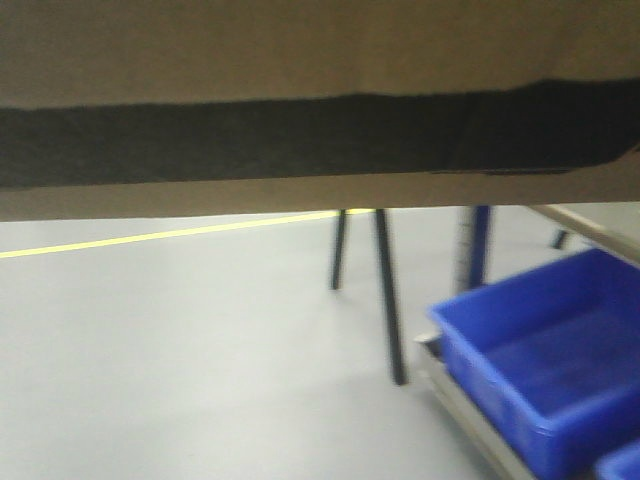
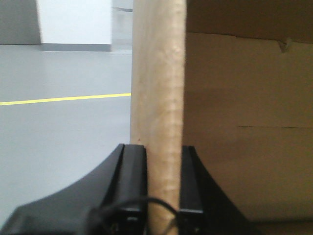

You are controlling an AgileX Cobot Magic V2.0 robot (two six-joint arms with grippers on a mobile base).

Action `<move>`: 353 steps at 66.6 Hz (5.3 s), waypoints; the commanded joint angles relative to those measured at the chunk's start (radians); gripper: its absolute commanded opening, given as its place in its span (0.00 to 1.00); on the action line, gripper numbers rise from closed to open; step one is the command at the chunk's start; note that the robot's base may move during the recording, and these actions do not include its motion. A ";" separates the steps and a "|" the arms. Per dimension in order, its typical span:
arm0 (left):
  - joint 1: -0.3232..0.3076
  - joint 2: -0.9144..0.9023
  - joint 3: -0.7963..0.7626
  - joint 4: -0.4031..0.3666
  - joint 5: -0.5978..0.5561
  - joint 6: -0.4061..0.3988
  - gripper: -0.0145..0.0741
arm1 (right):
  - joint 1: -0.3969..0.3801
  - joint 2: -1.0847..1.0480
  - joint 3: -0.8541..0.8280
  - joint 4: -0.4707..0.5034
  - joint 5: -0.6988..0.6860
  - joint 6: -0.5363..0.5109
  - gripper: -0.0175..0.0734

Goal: Grab box from left shelf to table start
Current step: 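Hold the box in both grippers while the base turns away, then carry the box with both grippers while driving toward the table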

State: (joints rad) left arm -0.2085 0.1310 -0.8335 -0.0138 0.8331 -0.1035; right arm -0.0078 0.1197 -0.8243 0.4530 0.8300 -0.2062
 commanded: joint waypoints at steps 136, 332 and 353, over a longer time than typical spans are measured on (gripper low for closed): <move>-0.006 0.014 -0.038 0.026 -0.209 -0.016 0.05 | -0.005 0.021 -0.031 -0.001 -0.140 -0.007 0.26; -0.006 0.018 -0.038 0.032 -0.209 -0.016 0.05 | -0.006 0.022 -0.030 -0.001 -0.138 -0.007 0.26; -0.006 0.018 -0.038 0.032 -0.209 -0.016 0.05 | -0.006 0.022 -0.030 -0.001 -0.139 -0.007 0.26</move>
State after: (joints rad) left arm -0.2101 0.1310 -0.8320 -0.0086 0.8319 -0.1035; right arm -0.0134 0.1176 -0.8243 0.4565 0.8358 -0.2062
